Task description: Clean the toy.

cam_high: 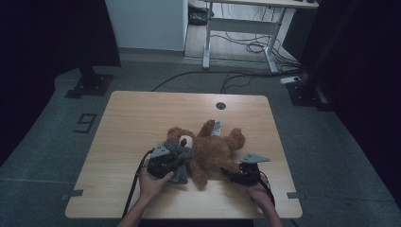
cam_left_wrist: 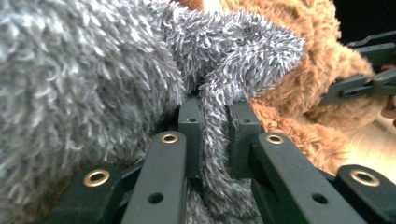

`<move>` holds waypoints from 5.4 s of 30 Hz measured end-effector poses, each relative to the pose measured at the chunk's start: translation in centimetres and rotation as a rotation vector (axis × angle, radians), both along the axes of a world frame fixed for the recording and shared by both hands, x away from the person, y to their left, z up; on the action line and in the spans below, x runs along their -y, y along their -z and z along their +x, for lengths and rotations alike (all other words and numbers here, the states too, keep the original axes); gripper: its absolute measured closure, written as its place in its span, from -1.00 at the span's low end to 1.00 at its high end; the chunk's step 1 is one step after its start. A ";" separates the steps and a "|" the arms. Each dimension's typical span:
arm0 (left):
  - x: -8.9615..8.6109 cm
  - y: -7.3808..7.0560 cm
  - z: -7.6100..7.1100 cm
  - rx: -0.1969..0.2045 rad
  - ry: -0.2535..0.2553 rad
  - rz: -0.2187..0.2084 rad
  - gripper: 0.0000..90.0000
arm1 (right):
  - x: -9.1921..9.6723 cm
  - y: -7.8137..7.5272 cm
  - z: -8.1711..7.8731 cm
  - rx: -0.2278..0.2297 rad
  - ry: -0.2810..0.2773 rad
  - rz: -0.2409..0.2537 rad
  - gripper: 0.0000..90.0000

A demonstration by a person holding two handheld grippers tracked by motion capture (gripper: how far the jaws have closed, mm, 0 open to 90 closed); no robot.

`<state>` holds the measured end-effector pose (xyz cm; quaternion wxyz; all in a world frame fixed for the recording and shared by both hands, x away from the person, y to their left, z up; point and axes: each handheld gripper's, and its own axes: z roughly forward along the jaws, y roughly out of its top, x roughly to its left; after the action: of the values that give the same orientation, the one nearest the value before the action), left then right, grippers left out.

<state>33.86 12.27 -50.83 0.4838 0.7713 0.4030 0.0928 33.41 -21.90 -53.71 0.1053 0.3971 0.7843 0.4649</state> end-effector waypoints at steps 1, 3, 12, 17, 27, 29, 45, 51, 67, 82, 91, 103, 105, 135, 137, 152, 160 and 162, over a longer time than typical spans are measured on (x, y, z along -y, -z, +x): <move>0.0 -0.3 -0.1 0.003 0.001 -0.002 0.74 | 0.0 0.1 0.0 0.000 -0.009 -0.009 0.23; 0.2 -1.2 -0.4 0.014 0.007 -0.011 0.74 | 0.0 0.2 0.0 0.001 -0.015 -0.017 0.25; 6.8 -6.7 -0.3 0.122 0.128 -0.030 0.73 | 0.2 0.6 0.0 0.010 -0.029 -0.014 0.27; 12.4 -7.2 1.0 0.120 0.187 0.038 0.73 | 0.3 0.7 -0.1 0.010 -0.028 -0.004 0.27; 15.3 -3.2 1.9 0.089 0.198 0.118 0.74 | 0.6 0.9 -0.1 0.003 -0.041 0.003 0.28; 14.8 -3.3 1.7 0.097 0.197 0.116 0.74 | 0.5 0.9 -0.2 0.004 -0.044 0.001 0.29; 5.8 -4.1 1.2 0.124 0.020 0.110 0.75 | 0.6 1.0 -0.2 0.001 -0.048 0.011 0.29; 2.7 -5.0 0.2 0.145 -0.006 0.072 0.75 | 0.6 1.1 -0.2 0.001 -0.052 0.013 0.29; -4.6 -2.4 1.2 0.073 -0.166 0.061 0.76 | 0.6 1.2 -0.1 -0.006 -0.058 0.025 0.29; -4.3 -5.3 0.0 0.111 -0.134 0.054 0.76 | 0.8 1.3 0.0 -0.020 -0.059 0.041 0.29; 7.0 -8.2 0.3 0.137 0.096 0.067 0.76 | 0.9 1.4 0.0 -0.022 -0.059 0.047 0.29; 15.7 -3.9 1.5 0.051 0.206 0.169 0.75 | 1.1 1.5 0.0 -0.028 -0.058 0.053 0.30; 14.9 -4.0 1.5 0.043 0.200 0.139 0.76 | 1.0 1.5 0.0 -0.026 -0.061 0.051 0.30; -2.8 -4.0 2.9 0.067 -0.139 0.094 0.76 | 1.1 1.6 0.1 -0.032 -0.064 0.063 0.29; -3.2 -3.4 2.9 0.054 -0.142 0.071 0.75 | 1.1 1.6 0.1 -0.031 -0.066 0.061 0.29; -5.9 -0.5 3.4 -0.036 -0.206 0.111 0.76 | 1.1 1.6 0.1 -0.035 -0.063 0.064 0.29; -5.9 1.3 3.9 -0.098 -0.198 0.180 0.75 | 1.1 1.6 0.2 -0.036 -0.062 0.065 0.29; -6.2 1.2 3.9 -0.099 -0.199 0.178 0.75 | 1.1 1.6 0.2 -0.037 -0.060 0.065 0.29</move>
<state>37.81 18.42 -52.03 0.3814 0.7709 0.4911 0.1378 33.57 -23.02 -55.31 0.0638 0.3850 0.7822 0.4858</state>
